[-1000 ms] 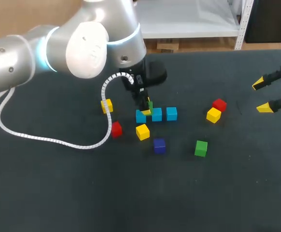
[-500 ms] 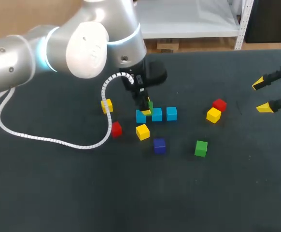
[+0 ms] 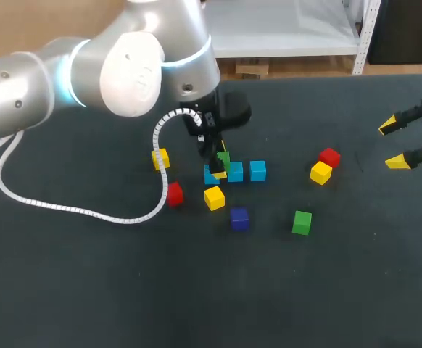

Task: Place the blue cubes, place green cubes on the blue cubes, place the yellow cubes on the green cubes, then place the red cubes on the yellow cubes, and place purple cube on the red cubes.

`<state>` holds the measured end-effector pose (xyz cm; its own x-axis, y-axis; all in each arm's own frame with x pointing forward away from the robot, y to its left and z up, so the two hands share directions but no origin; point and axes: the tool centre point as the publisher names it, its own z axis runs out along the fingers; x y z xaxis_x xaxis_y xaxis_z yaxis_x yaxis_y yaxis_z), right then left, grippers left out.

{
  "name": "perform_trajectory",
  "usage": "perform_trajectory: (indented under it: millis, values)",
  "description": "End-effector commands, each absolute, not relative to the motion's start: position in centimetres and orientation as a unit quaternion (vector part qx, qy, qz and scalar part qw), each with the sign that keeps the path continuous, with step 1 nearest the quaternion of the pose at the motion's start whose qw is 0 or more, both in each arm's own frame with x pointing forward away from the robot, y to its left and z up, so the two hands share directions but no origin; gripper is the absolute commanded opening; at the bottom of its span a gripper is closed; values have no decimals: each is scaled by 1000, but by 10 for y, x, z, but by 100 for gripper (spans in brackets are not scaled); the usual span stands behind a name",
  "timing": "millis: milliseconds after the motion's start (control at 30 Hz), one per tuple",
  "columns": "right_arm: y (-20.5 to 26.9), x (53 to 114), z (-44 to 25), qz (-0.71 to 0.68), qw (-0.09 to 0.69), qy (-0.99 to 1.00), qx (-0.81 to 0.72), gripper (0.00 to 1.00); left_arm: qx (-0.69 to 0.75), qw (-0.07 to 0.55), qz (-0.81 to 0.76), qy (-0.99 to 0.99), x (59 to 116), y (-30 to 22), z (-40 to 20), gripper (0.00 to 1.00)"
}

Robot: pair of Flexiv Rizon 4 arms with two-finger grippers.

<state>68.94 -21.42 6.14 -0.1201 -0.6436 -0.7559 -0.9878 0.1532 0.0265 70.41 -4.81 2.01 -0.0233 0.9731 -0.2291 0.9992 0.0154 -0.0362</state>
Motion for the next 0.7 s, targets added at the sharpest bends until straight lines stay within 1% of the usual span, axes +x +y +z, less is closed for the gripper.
perform_trajectory:
  millis: [33, 200, 400, 700]
  values:
    - [-214, 690, 61, 280, 308, 694, -588, 100, 694, 70, -106, 709, 704, -46, 26, 100]
    - [-214, 690, 61, 280, 308, 694, -588, 100, 699, 98, -113, 700, 693, -32, 52, 100]
    - [-214, 690, 61, 280, 308, 694, -588, 100, 696, 137, -123, 694, 681, 0, 83, 100]
    - [-214, 690, 61, 280, 308, 694, -588, 100, 726, 235, -156, 627, 675, 43, 113, 100]
